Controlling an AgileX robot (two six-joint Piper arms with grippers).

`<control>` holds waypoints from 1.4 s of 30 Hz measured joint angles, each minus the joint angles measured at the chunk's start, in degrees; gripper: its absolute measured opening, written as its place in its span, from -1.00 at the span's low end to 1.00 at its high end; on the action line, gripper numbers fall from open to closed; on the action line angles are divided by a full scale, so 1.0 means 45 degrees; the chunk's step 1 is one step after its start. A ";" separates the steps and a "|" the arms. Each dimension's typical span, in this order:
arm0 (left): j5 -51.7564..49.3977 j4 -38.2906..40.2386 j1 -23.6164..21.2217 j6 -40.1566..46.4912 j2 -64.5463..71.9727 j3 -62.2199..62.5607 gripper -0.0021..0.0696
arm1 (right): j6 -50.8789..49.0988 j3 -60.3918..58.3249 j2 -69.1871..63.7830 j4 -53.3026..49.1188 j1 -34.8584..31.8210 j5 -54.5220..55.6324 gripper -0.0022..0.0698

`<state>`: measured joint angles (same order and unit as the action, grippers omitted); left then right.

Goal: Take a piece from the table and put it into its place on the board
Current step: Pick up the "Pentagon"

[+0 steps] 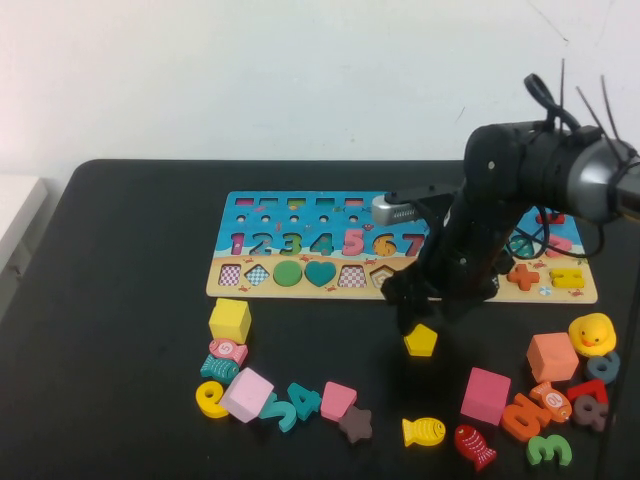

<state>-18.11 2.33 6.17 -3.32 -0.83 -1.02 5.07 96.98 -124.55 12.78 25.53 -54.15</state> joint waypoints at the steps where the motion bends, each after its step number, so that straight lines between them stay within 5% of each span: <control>1: 0.0000 0.0000 0.0000 0.0000 0.0000 0.0000 -0.95 | -0.0124 0.0142 -0.0133 -0.0154 0.0000 -0.0172 0.53; 17: 0.0000 0.0000 0.0000 -0.0031 0.0000 0.0000 -0.95 | -0.0081 0.0403 -0.0500 -0.0202 0.0436 -0.0613 0.33; 42: 0.0000 0.0000 0.0000 -0.0002 0.0000 0.0000 -0.95 | 0.0245 0.0588 -0.0746 -0.0202 0.0436 -0.0574 0.32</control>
<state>-18.11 2.33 6.17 -3.32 -0.83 -1.02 6.17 99.62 -127.91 11.87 27.49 -56.73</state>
